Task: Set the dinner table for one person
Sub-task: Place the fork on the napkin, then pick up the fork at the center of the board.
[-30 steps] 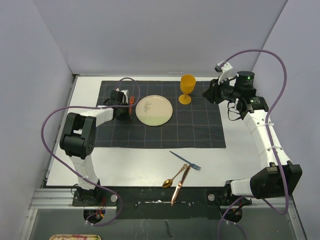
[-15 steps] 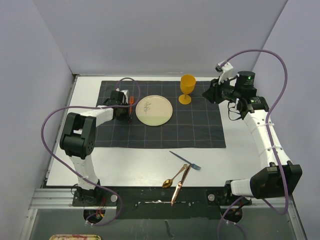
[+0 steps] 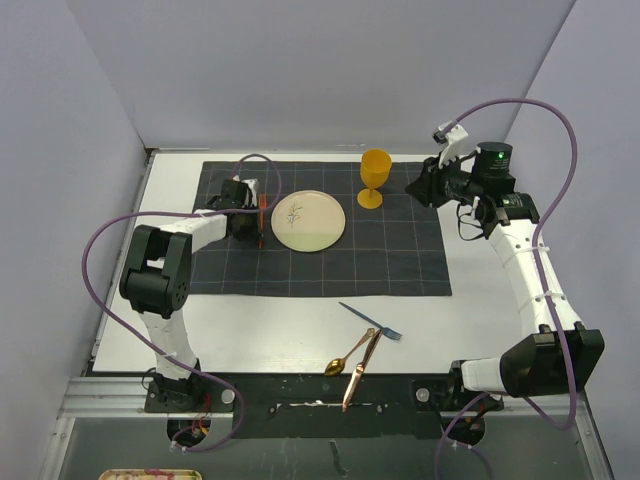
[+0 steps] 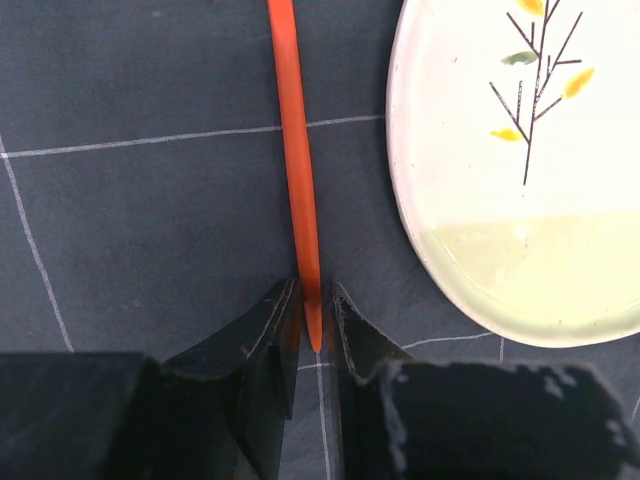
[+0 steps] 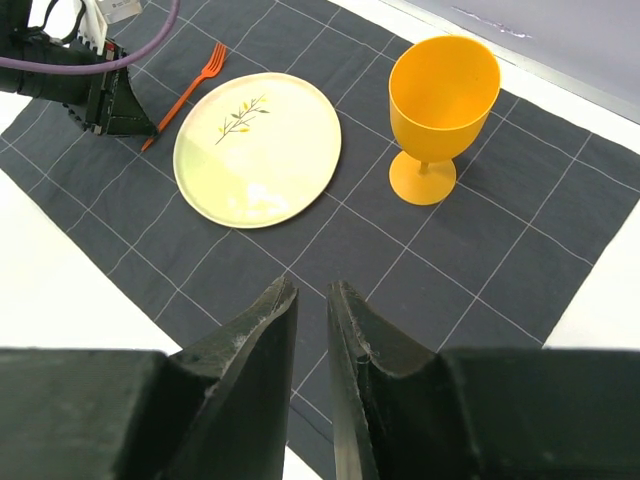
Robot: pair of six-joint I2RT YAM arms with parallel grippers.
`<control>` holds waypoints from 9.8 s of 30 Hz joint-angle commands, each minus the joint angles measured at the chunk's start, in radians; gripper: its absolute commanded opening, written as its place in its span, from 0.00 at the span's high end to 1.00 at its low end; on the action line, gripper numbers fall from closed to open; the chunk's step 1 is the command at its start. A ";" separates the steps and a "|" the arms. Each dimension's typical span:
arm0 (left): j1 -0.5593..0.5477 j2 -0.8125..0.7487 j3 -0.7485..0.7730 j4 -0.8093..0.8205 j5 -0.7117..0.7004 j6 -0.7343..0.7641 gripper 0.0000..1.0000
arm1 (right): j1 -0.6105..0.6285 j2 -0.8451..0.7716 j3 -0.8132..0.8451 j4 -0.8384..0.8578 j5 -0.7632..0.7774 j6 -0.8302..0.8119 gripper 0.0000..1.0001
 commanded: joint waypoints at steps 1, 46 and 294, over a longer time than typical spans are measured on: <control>-0.004 -0.039 0.051 0.004 0.001 0.019 0.83 | -0.006 -0.013 0.045 0.023 -0.032 0.012 0.80; -0.060 -0.020 0.100 -0.051 -0.097 0.137 0.80 | -0.020 -0.014 0.040 0.034 -0.068 0.033 0.80; -0.728 -0.176 0.217 -0.728 0.567 1.522 0.69 | -0.301 -0.228 -0.072 -0.236 -0.255 -0.193 0.76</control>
